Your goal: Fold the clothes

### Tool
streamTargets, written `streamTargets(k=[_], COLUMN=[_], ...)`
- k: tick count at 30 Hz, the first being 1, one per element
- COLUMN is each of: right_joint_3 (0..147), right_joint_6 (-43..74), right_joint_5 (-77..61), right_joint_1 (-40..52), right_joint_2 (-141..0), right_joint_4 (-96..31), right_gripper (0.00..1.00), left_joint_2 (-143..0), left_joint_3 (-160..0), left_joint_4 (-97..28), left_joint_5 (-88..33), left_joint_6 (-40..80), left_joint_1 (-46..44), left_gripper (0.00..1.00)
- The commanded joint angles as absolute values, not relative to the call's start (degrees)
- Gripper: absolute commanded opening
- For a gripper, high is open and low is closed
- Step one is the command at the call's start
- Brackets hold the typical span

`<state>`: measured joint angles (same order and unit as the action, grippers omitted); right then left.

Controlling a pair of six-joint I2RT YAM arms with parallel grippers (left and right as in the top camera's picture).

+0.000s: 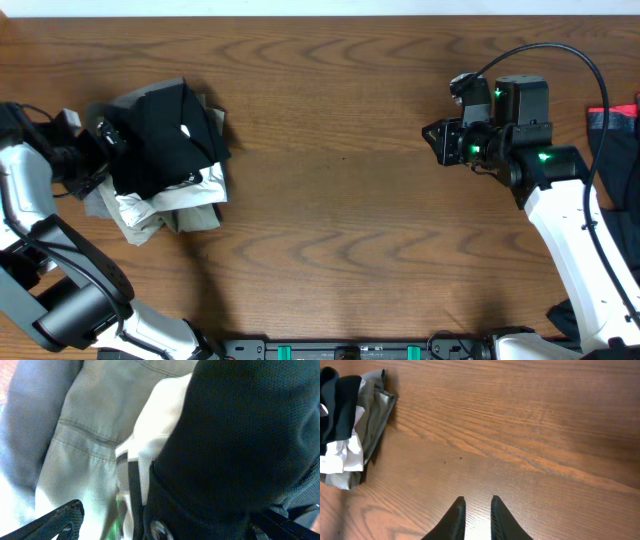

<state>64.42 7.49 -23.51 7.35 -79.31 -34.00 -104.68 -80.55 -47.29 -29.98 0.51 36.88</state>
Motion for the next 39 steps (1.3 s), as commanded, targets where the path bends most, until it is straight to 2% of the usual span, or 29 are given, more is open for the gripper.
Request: streamTargets(k=[1,5,7,9,11,12,13,17,23,39], right_joint_3=[64.5,64.5,64.5,64.5,64.5,64.5,64.5,64.5,64.5,64.5], right_joint_6=[6.9,4.9,3.5,1.6,1.0,1.0,1.0,1.0,1.0,1.2], right_joint_5=[-23.4,-23.3,-23.3,-23.3,-23.3,-23.3,-23.3,-23.4,-23.4,-26.8], right_joint_1=[6.3,4.7,3.9,2.9,2.0,1.7,1.3,1.0,1.0,1.1], right_joint_2=[-76.7,-73.1,-70.9,-68.2,-65.7,-64.5,-63.2,-59.0,-55.6,-55.8], right_joint_4=[-33.8,-31.4,-30.5,-30.0,-29.6,-29.6,-29.6,-30.2,-33.8,-49.8], right_gripper=[0.24,0.43,0.46,0.54,0.69,0.91,0.99,0.99,0.99,0.99], left_joint_2=[-102.0,-96.3,-92.3,-87.5,-83.1,-80.8,-79.0,-74.0,-73.6,-76.0], left_joint_3=[-87.1,-95.2,-97.9,-98.6,-98.6,-98.5,-98.5,-98.0,-97.2,-97.2], left_joint_4=[-52.3,-59.8,-62.2,-62.7,-63.3,-63.7,-63.9,-64.5,-66.5,-65.5], left_joint_5=[-30.2,-37.3,-37.3,-37.2,-36.1,-34.7,-32.6,-23.2,-22.9,-23.7], left_joint_6=[2.5,-4.4,-8.1,-11.7,-14.4,-15.8,-16.3,-16.2,-14.3,-14.3], left_joint_1=[38.6,36.0,32.8,28.3,23.6,20.6,17.9,7.9,0.4,-0.4], left_gripper=[0.98,0.98,0.98,0.98,0.98,0.98,0.98,0.98,0.98,0.98])
